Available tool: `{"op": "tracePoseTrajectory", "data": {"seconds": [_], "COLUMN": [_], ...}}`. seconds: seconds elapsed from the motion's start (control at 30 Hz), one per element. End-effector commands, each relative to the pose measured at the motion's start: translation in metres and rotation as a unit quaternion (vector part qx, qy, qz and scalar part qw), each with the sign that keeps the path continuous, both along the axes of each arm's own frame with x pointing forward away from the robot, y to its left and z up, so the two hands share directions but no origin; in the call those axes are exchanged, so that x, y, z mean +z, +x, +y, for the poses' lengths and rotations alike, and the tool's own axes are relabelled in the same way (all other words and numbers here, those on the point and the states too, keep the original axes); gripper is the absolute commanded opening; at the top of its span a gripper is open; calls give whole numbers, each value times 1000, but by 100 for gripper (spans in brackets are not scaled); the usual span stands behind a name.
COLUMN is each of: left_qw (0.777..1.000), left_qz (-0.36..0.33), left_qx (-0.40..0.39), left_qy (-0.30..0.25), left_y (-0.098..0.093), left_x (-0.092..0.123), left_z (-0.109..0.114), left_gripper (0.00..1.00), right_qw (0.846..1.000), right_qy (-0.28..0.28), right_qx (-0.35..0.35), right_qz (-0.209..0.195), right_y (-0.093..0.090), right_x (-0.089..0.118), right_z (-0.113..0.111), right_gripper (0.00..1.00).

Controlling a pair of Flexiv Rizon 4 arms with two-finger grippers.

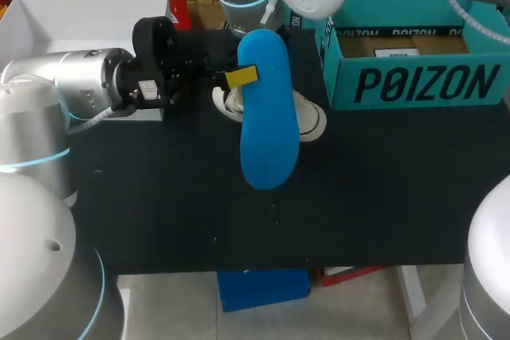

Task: Take the shoe out of the shoebox, open the shoe tongue, remove and reinsert the insole, then place the shoe into the shoebox

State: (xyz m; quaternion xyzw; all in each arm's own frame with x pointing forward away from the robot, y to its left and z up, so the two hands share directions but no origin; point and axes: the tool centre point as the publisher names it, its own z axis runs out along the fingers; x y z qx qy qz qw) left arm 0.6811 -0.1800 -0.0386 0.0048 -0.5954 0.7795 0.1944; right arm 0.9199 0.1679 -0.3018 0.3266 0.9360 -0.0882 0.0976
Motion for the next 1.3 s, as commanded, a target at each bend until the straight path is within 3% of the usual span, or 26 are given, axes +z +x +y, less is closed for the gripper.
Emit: {"op": "tracePoseTrajectory", "data": {"seconds": [0.03, 0.23, 0.5, 0.8, 1.3], "left_qw": [1000, 1000, 1000, 1000, 1000], "left_qz": [0, 0, 0, 0, 0], "left_qx": [1, 1, 1, 1, 1], "left_qy": [0, 0, 0, 0, 0], "left_y": [-1, -1, -1, -1, -1], "left_x": [-1, -1, -1, -1, -1], "left_z": [-1, -1, -1, -1, -1], "left_gripper": [0, 0, 0, 0, 0], "right_qw": [985, 961, 915, 879, 879], "right_qy": [-6, 32, 67, 104, 117], "right_qx": [-174, -275, -398, -466, -462], "right_qz": [-1, -7, -19, -14, -6], "right_y": [1, 0, -5, -16, -29], "right_x": [-1, 4, 0, -9, -40], "right_z": [5, 2, 1, 5, 13], "right_gripper": [0, 0, 0, 0, 0]}}
